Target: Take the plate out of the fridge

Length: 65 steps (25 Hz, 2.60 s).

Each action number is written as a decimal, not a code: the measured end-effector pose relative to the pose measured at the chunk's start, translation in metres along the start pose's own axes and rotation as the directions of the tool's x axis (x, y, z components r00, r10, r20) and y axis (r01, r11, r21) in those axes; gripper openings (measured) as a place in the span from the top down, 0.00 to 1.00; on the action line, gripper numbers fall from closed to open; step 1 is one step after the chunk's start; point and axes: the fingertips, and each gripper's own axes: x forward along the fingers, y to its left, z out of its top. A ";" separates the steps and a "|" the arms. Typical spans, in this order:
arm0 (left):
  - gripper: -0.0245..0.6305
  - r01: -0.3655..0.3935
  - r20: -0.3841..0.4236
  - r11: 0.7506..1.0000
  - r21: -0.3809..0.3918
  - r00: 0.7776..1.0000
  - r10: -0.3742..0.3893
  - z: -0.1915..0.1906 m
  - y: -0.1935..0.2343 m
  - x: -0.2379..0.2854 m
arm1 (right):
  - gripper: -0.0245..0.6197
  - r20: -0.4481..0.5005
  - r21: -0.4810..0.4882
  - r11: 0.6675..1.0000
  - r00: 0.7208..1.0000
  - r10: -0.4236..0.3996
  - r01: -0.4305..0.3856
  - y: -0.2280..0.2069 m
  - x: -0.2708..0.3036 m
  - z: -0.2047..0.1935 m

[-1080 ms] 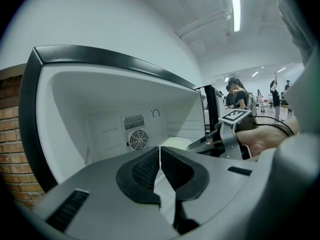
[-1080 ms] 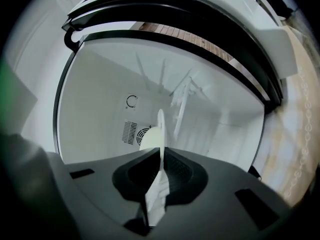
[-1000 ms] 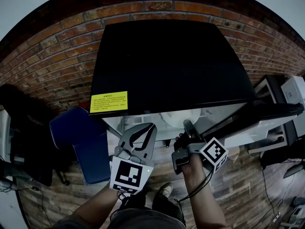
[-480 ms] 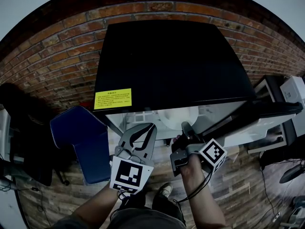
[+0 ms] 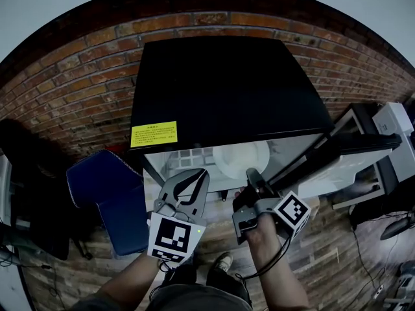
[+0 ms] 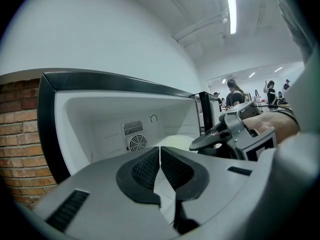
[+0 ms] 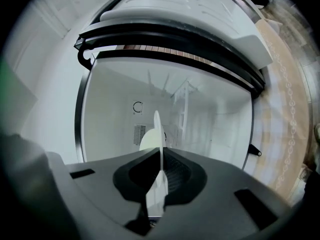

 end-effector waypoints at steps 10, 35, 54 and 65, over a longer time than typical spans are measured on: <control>0.93 0.065 0.053 0.998 0.017 0.996 -0.066 0.022 -0.024 0.000 | 0.91 0.081 -0.010 1.000 0.997 0.015 -0.014 0.026 -0.047 0.020; 0.93 0.348 0.111 0.931 0.112 0.927 -0.359 0.056 -0.143 0.010 | 0.91 0.342 0.019 1.000 0.940 0.000 -0.007 0.023 -0.186 0.071; 0.93 0.448 0.050 0.880 0.156 0.886 -0.461 0.039 -0.203 0.020 | 0.91 0.429 0.102 0.994 0.900 -0.082 0.042 -0.031 -0.250 0.087; 0.93 0.467 0.018 0.871 0.151 0.880 -0.474 0.027 -0.217 0.021 | 0.91 0.424 0.131 0.990 0.900 -0.099 0.047 -0.043 -0.258 0.091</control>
